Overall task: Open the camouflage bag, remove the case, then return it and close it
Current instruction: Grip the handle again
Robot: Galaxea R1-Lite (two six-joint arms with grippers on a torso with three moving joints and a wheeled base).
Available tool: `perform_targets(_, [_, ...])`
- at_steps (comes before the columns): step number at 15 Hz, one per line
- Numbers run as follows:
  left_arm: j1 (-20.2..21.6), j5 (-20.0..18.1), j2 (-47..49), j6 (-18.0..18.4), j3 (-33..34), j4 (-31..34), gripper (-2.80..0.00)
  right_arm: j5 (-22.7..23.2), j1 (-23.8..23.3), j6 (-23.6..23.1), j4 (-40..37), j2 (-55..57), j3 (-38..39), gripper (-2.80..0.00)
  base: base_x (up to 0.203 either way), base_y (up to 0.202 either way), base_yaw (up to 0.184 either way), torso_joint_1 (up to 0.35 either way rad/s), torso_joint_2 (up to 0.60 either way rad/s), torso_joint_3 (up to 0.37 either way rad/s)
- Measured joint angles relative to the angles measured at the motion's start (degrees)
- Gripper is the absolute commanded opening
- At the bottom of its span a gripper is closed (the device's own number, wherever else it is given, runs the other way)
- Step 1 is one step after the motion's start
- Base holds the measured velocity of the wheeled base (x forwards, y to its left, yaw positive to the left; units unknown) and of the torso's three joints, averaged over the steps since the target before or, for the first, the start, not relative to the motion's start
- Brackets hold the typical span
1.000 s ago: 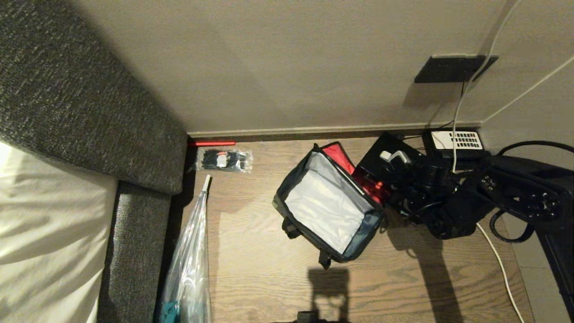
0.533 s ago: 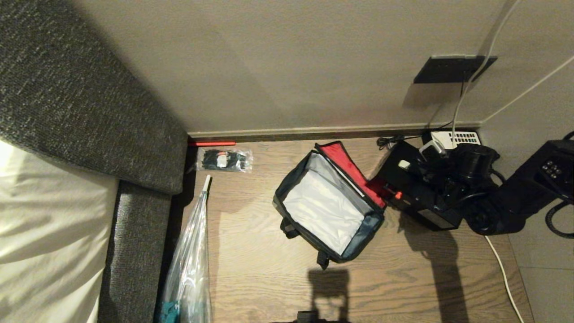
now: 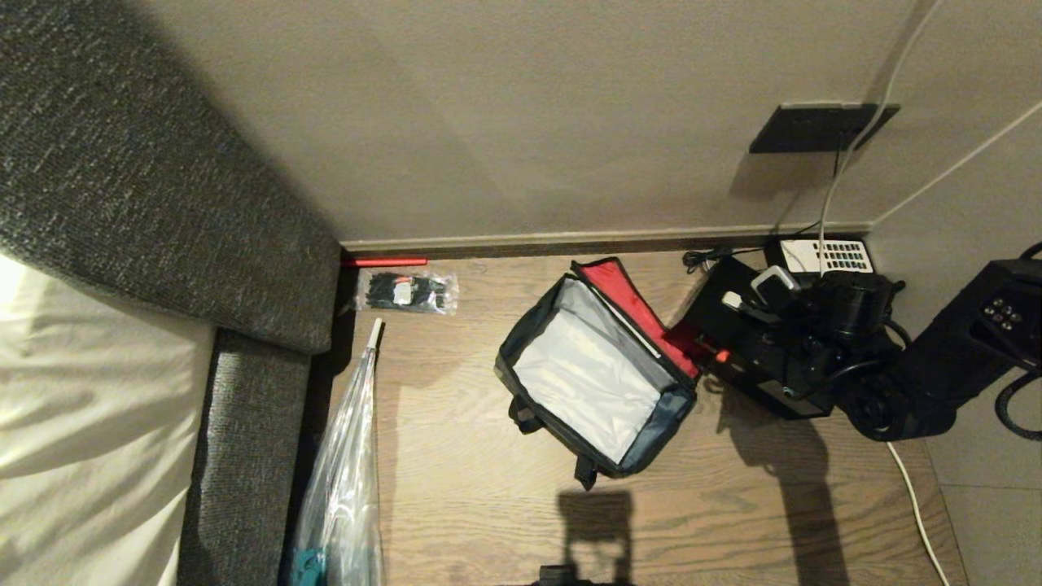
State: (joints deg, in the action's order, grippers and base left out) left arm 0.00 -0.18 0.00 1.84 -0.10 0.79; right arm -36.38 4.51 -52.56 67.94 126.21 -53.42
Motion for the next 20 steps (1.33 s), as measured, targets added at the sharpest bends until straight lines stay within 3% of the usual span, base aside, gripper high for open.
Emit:
perform_targets(5, [0.0, 0.0, 0.0, 0.0, 0.0, 0.0, -2.8, 0.4, 5.0, 2.2, -1.2, 0.5, -0.7, -2.8, 0.0, 0.0, 0.0, 0.0, 0.0, 0.0])
perform_targets(9, [0.0, 0.0, 0.0, 0.0, 0.0, 0.0, -2.8, 3.0, 10.0, 7.0, -2.9, 0.8, -0.7, -2.8, 0.0, 0.0, 0.0, 0.0, 0.0, 0.0])
perform_targets(14, [0.0, 0.0, 0.0, 0.0, 0.0, 0.0, -2.8, 16.1, 14.2, 13.6, -8.5, 1.8, -0.1, -2.8, 0.0, 0.0, 0.0, 0.0, 0.0, 0.0])
perform_targets(17, [0.0, 0.0, 0.0, 0.0, 0.0, 0.0, -2.8, 16.8, 17.2, 18.3, -9.8, 3.1, -0.3, -2.8, 0.0, 0.0, 0.0, 0.0, 0.0, 0.0])
perform_targets(20, [0.0, 0.0, 0.0, 0.0, 0.0, 0.0, -2.8, 17.0, 18.1, 19.2, -10.0, 5.0, -0.6, -2.8, 0.0, 0.0, 0.0, 0.0, 0.0, 0.0])
